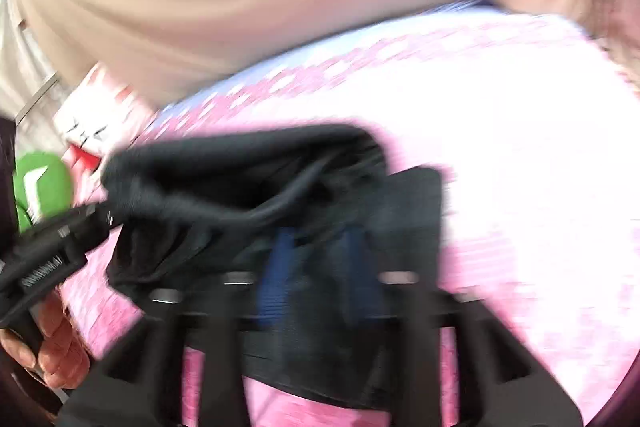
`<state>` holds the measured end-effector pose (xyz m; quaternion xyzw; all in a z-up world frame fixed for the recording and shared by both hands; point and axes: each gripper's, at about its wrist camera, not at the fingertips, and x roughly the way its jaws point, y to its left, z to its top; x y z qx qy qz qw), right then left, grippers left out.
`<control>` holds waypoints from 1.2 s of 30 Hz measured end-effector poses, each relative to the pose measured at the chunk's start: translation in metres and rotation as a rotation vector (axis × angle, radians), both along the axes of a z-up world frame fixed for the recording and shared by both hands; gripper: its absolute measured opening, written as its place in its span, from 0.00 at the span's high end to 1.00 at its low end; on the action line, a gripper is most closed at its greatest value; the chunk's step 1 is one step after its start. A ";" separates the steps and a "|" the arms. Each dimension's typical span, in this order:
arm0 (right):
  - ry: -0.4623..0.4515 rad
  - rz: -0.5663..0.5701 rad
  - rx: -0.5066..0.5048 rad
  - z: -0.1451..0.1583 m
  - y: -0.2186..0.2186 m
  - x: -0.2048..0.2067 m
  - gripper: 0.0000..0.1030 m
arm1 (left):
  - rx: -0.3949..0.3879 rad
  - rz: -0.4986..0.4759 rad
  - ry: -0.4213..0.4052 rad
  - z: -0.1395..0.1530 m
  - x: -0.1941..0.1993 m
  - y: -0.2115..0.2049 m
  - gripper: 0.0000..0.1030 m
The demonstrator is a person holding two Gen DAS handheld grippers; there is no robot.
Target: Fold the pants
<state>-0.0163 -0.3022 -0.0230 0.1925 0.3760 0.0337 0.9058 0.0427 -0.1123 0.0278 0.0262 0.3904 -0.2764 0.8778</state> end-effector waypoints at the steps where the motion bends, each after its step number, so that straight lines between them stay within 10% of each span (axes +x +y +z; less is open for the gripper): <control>1: 0.011 0.004 -0.009 -0.001 -0.002 0.002 0.50 | -0.002 0.001 0.000 -0.001 0.000 -0.001 0.97; 5: 0.025 0.043 -0.053 -0.008 0.007 0.022 0.56 | -0.022 0.024 0.006 0.000 0.001 0.002 0.97; 9: 0.062 0.063 -0.118 -0.019 0.024 0.044 0.93 | -0.036 0.052 -0.003 0.008 0.005 0.009 0.97; 18: 0.019 0.180 -0.056 -0.016 0.056 0.044 0.94 | -0.039 0.044 -0.002 0.011 0.002 0.003 0.97; 24: 0.010 0.085 -0.040 -0.001 0.010 -0.010 0.59 | 0.023 -0.017 0.041 -0.012 -0.016 -0.013 0.97; 30: -0.029 -0.026 0.041 0.004 -0.018 -0.046 0.58 | 0.077 -0.055 0.105 -0.050 -0.034 -0.013 0.94; 36: 0.024 0.103 0.293 -0.009 -0.008 -0.029 0.40 | 0.045 -0.051 0.075 -0.033 -0.060 0.015 0.74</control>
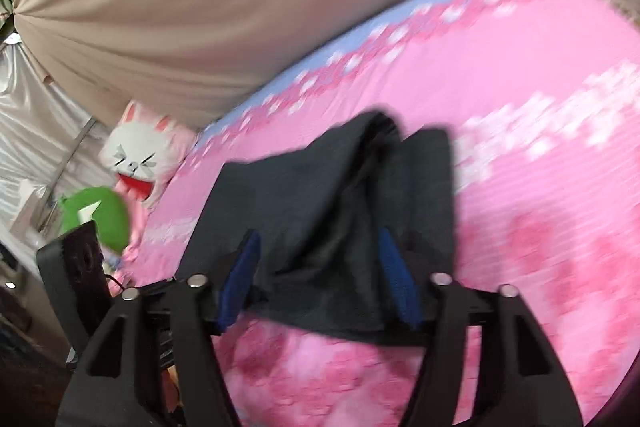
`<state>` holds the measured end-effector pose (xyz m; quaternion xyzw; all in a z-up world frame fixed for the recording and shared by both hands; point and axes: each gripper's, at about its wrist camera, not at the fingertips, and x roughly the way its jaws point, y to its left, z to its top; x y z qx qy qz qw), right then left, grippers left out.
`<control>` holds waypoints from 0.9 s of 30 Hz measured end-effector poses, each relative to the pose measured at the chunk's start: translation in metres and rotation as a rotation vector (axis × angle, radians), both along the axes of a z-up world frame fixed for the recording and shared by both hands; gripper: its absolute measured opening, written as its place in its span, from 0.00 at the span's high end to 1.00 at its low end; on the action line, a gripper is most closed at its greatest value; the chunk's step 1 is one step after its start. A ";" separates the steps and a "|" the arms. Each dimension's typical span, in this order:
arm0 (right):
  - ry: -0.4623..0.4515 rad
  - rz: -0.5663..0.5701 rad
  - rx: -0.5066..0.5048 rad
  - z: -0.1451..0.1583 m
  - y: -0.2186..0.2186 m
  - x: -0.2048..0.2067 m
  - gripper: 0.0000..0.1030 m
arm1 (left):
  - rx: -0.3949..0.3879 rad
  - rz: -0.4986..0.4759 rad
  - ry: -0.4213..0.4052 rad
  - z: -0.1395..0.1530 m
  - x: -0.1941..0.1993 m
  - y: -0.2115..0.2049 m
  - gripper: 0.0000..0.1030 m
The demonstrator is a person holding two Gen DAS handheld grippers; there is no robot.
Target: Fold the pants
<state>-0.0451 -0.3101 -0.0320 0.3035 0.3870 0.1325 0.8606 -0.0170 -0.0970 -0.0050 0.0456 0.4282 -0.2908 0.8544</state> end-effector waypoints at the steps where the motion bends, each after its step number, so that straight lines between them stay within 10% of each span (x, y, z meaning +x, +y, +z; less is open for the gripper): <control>1: 0.007 0.002 -0.001 -0.005 0.008 0.007 0.40 | -0.001 0.012 -0.009 0.003 -0.002 0.007 0.73; 2: 0.007 0.000 -0.009 -0.007 0.012 0.010 0.42 | 0.001 0.025 -0.014 0.005 -0.003 0.013 0.73; 5: -0.028 -0.021 -0.215 0.010 0.035 0.021 0.91 | 0.005 0.090 -0.012 0.008 0.003 0.034 0.73; 9: -0.151 -0.060 -0.318 0.057 0.029 -0.009 0.91 | -0.042 0.191 -0.011 0.017 0.015 0.073 0.71; 13: 0.072 -0.092 -0.418 -0.005 0.019 0.008 0.83 | -0.035 0.278 0.004 0.009 0.033 0.094 0.62; 20: 0.052 -0.131 -0.249 -0.005 0.009 -0.011 0.39 | -0.160 0.370 0.160 -0.024 0.065 0.137 0.47; 24: 0.066 -0.126 -0.228 -0.022 0.016 -0.003 0.37 | -0.214 0.352 0.218 -0.044 0.069 0.143 0.50; 25: 0.060 -0.128 -0.247 -0.022 0.019 -0.002 0.39 | -0.205 0.349 0.205 -0.045 0.068 0.141 0.68; 27: 0.051 -0.116 -0.274 -0.015 0.025 0.003 0.72 | -0.147 0.337 0.164 -0.044 0.069 0.135 0.89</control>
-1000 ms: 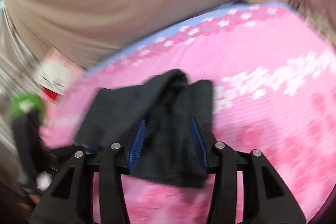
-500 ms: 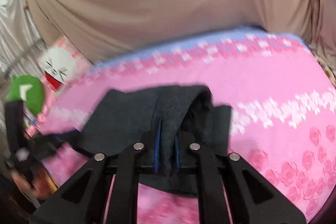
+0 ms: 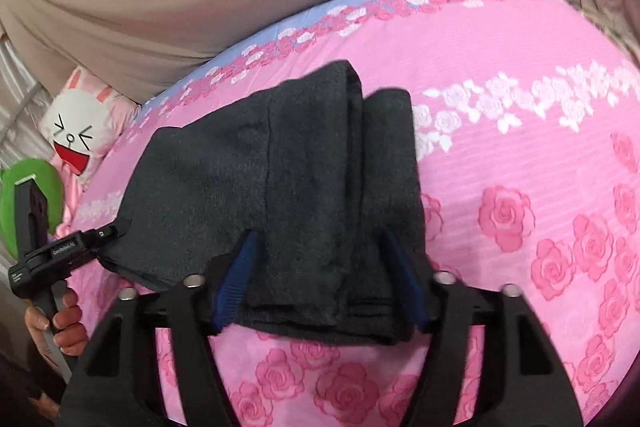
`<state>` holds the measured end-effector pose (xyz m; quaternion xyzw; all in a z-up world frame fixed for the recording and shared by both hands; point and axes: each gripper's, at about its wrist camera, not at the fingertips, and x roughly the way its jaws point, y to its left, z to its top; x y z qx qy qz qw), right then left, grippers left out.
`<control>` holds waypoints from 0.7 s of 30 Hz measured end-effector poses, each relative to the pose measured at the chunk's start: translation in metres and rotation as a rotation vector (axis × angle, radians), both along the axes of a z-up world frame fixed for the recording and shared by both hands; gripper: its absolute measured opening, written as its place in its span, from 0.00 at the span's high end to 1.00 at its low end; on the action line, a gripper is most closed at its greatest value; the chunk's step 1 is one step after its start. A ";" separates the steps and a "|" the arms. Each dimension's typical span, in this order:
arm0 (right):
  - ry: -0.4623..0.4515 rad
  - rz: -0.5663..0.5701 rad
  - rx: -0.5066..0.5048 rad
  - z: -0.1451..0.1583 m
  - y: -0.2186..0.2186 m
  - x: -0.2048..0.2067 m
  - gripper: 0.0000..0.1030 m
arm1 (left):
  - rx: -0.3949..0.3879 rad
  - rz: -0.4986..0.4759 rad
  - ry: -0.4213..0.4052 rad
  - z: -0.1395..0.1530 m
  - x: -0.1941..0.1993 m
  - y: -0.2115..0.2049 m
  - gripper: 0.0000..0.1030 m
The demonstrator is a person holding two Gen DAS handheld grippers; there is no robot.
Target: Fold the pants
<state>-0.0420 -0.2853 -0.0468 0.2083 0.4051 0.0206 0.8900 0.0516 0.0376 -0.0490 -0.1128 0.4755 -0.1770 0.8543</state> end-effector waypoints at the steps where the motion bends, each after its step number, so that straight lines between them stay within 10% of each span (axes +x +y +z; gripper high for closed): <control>1: -0.001 -0.007 -0.041 0.006 0.004 0.003 0.77 | -0.005 -0.003 0.001 0.002 0.000 0.000 0.92; 6: -0.101 0.008 -0.121 0.058 0.016 -0.022 0.87 | -0.013 -0.001 -0.087 0.052 -0.015 0.018 0.93; 10: 0.052 -0.047 -0.214 0.012 0.012 -0.013 0.83 | 0.100 -0.042 -0.021 0.028 -0.009 0.003 0.88; 12: 0.024 -0.116 -0.176 0.012 0.001 -0.024 0.56 | 0.110 -0.014 0.012 0.016 -0.010 0.003 0.80; 16: -0.029 -0.163 -0.167 0.032 -0.012 -0.037 0.16 | 0.037 0.083 -0.048 0.028 -0.020 0.022 0.12; 21: 0.048 -0.089 0.115 -0.003 -0.024 -0.020 0.11 | -0.004 0.090 0.014 0.015 -0.010 0.018 0.12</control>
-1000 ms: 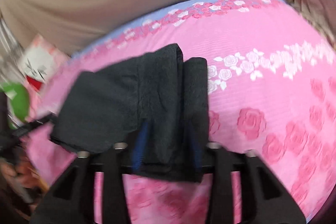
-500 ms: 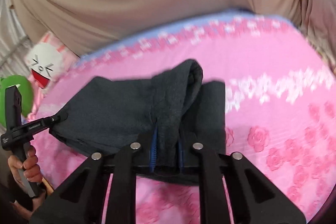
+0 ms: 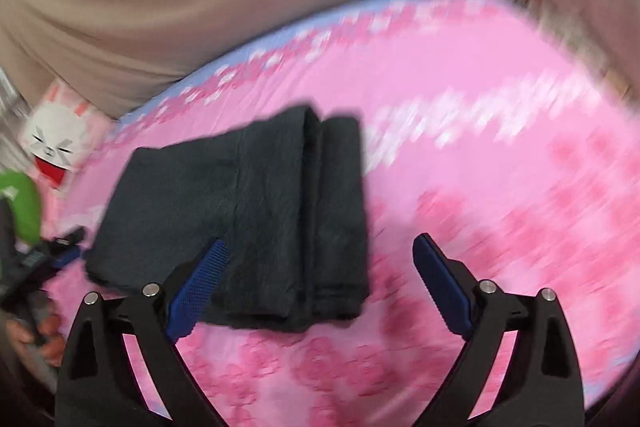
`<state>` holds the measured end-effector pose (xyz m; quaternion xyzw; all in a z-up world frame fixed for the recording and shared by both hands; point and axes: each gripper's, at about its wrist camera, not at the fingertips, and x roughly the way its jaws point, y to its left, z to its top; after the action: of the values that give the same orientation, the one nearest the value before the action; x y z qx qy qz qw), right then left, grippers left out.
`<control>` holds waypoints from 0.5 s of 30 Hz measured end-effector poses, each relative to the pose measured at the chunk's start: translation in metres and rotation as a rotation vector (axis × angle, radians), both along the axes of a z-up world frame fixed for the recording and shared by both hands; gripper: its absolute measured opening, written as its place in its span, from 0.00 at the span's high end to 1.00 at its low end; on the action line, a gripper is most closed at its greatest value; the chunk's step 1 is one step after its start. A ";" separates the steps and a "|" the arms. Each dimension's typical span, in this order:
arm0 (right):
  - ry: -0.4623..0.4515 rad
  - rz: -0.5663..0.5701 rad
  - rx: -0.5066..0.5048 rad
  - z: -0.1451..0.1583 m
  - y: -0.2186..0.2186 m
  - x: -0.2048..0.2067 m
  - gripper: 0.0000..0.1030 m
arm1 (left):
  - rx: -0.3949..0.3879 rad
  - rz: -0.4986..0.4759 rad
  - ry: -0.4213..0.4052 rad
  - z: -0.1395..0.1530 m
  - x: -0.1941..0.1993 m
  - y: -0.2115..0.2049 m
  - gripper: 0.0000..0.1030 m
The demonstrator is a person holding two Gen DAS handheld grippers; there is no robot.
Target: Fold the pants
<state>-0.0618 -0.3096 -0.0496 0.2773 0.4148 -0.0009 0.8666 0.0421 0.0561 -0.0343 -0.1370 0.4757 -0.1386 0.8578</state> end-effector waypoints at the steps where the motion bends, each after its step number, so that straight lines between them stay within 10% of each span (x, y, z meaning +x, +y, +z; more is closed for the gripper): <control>1: 0.003 0.009 0.044 -0.005 0.002 0.002 0.11 | -0.002 -0.010 0.016 -0.004 0.004 -0.004 0.12; 4: -0.020 0.000 0.003 -0.006 0.014 0.007 0.08 | 0.001 -0.026 0.035 -0.018 0.010 -0.017 0.12; 9: -0.054 -0.011 -0.036 0.011 0.024 0.010 0.70 | 0.064 -0.066 -0.008 -0.010 0.013 -0.032 0.86; 15: -0.116 0.071 -0.096 0.053 0.038 -0.030 0.78 | 0.027 -0.098 -0.022 0.032 -0.021 0.002 0.93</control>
<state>-0.0916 -0.2713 0.0033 0.2202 0.3730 0.0263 0.9009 0.0216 0.0582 -0.0025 -0.1003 0.4744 -0.1754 0.8568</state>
